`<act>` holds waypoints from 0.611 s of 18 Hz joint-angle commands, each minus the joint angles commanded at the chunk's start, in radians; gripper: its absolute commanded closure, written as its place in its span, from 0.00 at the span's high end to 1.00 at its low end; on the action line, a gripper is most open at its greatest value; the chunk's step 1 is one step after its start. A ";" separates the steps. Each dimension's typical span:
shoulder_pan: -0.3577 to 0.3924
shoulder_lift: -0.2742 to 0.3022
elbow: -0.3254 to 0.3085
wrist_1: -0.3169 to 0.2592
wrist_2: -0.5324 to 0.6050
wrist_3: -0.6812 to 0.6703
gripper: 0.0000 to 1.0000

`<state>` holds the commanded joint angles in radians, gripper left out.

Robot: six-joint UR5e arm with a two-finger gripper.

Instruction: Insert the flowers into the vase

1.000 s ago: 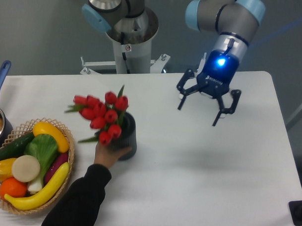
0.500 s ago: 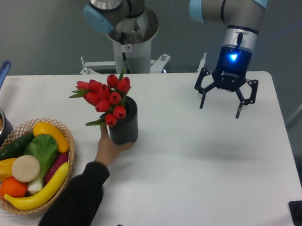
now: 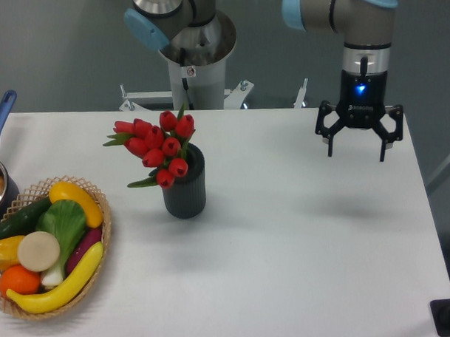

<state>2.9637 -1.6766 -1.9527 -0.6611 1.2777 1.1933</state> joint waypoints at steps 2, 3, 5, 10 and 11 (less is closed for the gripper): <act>0.003 -0.005 -0.008 -0.006 0.034 0.079 1.00; 0.003 -0.006 -0.008 -0.020 0.058 0.124 1.00; 0.002 -0.006 -0.008 -0.046 0.112 0.193 1.00; -0.003 -0.051 -0.029 -0.052 0.152 0.236 1.00; -0.005 -0.057 -0.029 -0.051 0.150 0.235 1.00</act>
<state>2.9591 -1.7333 -1.9819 -0.7118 1.4282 1.4282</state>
